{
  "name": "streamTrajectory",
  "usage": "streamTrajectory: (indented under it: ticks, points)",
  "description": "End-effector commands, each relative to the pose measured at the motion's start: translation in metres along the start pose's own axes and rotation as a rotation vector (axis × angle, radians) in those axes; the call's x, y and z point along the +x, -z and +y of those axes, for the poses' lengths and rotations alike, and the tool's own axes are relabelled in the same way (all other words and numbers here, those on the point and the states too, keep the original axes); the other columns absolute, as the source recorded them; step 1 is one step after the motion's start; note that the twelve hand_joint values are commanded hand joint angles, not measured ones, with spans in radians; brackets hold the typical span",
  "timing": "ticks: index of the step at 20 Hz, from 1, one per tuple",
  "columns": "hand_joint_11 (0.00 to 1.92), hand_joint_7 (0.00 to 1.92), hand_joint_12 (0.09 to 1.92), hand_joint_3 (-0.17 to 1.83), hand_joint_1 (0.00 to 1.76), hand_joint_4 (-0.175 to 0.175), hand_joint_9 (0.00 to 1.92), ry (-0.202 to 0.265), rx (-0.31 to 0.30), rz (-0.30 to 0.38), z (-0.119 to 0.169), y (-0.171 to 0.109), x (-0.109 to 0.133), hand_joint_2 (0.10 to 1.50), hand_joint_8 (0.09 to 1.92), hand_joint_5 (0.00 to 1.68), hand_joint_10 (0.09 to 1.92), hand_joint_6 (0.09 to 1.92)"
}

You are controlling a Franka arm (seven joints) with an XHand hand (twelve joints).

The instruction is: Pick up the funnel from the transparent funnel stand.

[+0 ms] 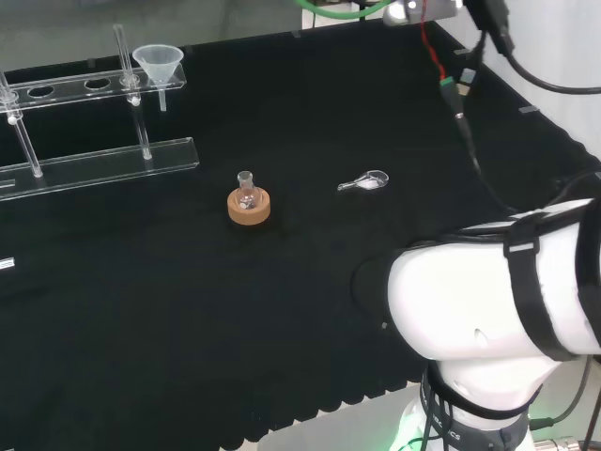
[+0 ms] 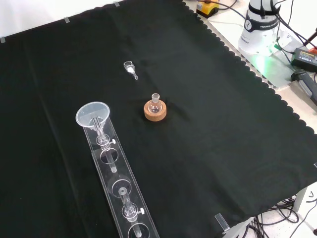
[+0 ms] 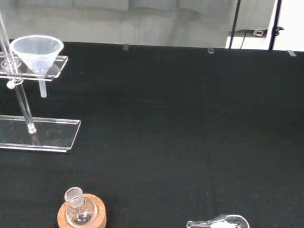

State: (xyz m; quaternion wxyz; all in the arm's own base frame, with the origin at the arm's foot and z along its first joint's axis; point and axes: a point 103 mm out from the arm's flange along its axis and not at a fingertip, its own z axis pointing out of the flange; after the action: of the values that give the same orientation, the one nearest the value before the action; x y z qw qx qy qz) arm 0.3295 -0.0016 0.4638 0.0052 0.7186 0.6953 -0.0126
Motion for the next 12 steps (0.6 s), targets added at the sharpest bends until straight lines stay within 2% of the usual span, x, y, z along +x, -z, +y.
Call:
streamTrajectory:
  ticks: [1, 3, 6, 8, 12]
  points:
    - [0.0, 0.0, 1.28, 0.18, 0.15, 0.007, 0.0, 0.105, 0.032, -0.017, 0.069, -0.026, 0.042, 0.81, 0.09, 0.0, 0.09, 0.09]
    - [0.0, 0.0, 1.27, 0.17, 0.15, 0.009, 0.0, 0.095, 0.046, -0.009, 0.091, -0.033, 0.05, 0.81, 0.09, 0.0, 0.09, 0.09]
    - [0.0, 0.0, 1.27, 0.17, 0.15, 0.012, 0.0, 0.076, 0.015, 0.044, 0.123, -0.037, 0.065, 0.8, 0.09, 0.0, 0.09, 0.09]
    - [0.0, 0.0, 1.26, 0.16, 0.15, 0.014, 0.0, 0.066, -0.003, 0.042, 0.144, -0.037, 0.077, 0.8, 0.09, 0.0, 0.09, 0.09]
    - [0.0, 0.0, 1.26, 0.16, 0.16, 0.015, 0.0, 0.081, -0.043, 0.134, 0.184, -0.045, 0.097, 0.8, 0.09, 0.0, 0.09, 0.09]
